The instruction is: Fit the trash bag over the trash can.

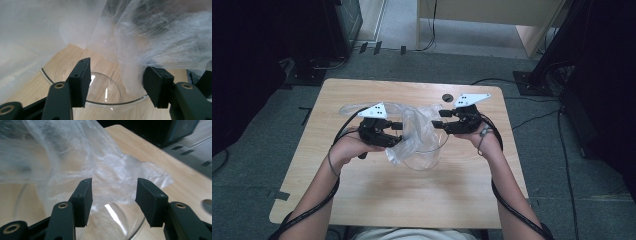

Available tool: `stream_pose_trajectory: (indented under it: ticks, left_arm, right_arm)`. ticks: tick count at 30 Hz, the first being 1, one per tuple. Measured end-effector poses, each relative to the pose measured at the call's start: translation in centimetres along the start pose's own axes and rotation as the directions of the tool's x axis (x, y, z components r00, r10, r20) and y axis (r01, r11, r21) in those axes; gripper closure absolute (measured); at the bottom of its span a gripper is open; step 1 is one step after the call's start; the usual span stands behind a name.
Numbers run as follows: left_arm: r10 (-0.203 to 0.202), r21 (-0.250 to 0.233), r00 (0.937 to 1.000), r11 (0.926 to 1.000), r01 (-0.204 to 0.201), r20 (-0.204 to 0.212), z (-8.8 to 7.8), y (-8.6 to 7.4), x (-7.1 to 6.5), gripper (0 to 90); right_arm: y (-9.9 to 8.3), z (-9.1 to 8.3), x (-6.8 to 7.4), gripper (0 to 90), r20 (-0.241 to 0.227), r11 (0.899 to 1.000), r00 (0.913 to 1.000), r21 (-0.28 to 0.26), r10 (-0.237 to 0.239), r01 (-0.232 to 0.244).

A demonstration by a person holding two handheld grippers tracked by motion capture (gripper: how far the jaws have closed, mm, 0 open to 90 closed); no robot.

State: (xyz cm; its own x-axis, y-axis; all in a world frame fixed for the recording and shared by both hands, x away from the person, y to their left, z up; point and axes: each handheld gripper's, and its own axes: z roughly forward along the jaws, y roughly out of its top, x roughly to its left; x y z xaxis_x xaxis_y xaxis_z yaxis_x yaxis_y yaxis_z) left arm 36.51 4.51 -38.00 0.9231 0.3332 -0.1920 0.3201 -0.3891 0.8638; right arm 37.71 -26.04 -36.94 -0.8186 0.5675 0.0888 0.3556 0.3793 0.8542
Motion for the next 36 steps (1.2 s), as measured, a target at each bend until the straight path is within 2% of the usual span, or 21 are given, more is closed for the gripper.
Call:
stream_pose_trajectory:
  ticks: [1,2,4,7,10,12,14,16,21,25,27,29,32,34,36]
  left_arm:
    - [-0.002,0.003,1.0000,1.0000,0.002,0.009,-0.1,0.0,0.0,44.8]
    - [0.002,0.005,0.9999,1.0000,-0.002,0.014,-0.2,0.0,0.0,50.5]
    - [0.010,0.005,0.9997,0.9999,-0.010,0.023,-0.3,0.1,-0.1,53.4]
    - [0.022,0.000,0.9992,0.9997,-0.023,0.034,0.0,0.2,-0.5,58.8]
    - [0.035,0.004,0.9987,0.9994,-0.035,0.037,0.3,0.3,-0.7,62.9]
    - [0.034,0.002,0.9991,0.9994,-0.034,0.028,0.5,0.3,-0.7,66.0]
    - [0.035,0.013,0.9992,0.9993,-0.036,0.018,0.6,0.3,-0.7,66.8]
    - [0.033,0.016,0.9994,0.9993,-0.033,0.010,0.7,0.2,-0.7,67.4]
    - [0.014,0.029,0.9999,0.9995,-0.015,0.006,0.9,0.1,-0.5,68.9]
    - [0.022,0.019,0.9998,0.9996,-0.022,0.001,1.0,0.2,-0.6,69.1]
    - [0.032,0.006,0.9995,0.9995,-0.032,-0.004,1.0,0.3,-0.7,68.6]
    - [0.031,-0.006,0.9995,0.9995,-0.031,-0.010,1.0,0.5,-0.7,67.9]
    - [0.026,-0.024,0.9994,0.9993,-0.027,-0.022,0.8,0.6,-0.7,68.1]
    - [0.024,-0.036,0.9994,0.9990,-0.025,-0.024,0.7,0.7,-0.8,68.4]
    - [0.021,-0.036,0.9996,0.9991,-0.021,-0.018,0.6,0.8,-0.8,68.5]
  right_arm:
    - [-0.1,0.0,-0.1,46.3,-0.019,1.000,0.9996,0.001,0.020,-0.020]
    - [-0.2,0.0,-0.1,46.4,-0.020,1.000,0.9993,0.009,0.030,-0.030]
    - [-0.4,0.4,0.0,50.0,-0.013,0.999,0.9996,0.034,0.024,-0.023]
    - [-0.6,1.3,0.3,55.9,-0.022,0.999,0.9994,0.024,0.027,-0.027]
    - [-0.5,2.5,1.1,57.5,0.003,0.999,0.9998,0.045,-0.021,0.021]
    - [-0.3,3.3,1.8,59.5,-0.004,0.996,0.9980,0.069,-0.064,0.064]
    - [-0.3,3.6,2.0,61.7,0.000,0.994,0.9972,0.078,-0.074,0.074]
    - [0.0,3.4,2.0,61.1,-0.010,0.994,0.9966,0.070,-0.082,0.083]
    - [0.3,2.2,1.2,61.0,0.036,0.998,0.9975,0.025,-0.060,0.059]
    - [0.1,2.5,0.9,64.5,0.056,0.998,0.9967,0.016,-0.058,0.057]
    - [0.1,2.9,1.2,68.0,0.033,0.996,0.9963,0.039,-0.079,0.078]
    - [0.2,3.5,2.0,71.4,-0.003,0.989,0.9919,0.071,-0.127,0.127]
    - [0.5,3.9,3.0,74.2,-0.064,0.980,0.9839,0.099,-0.167,0.173]
    - [0.6,4.1,3.5,75.0,-0.107,0.976,0.9809,0.125,-0.163,0.175]
    - [0.6,4.3,4.0,76.1,-0.156,0.972,0.9743,0.142,-0.162,0.185]
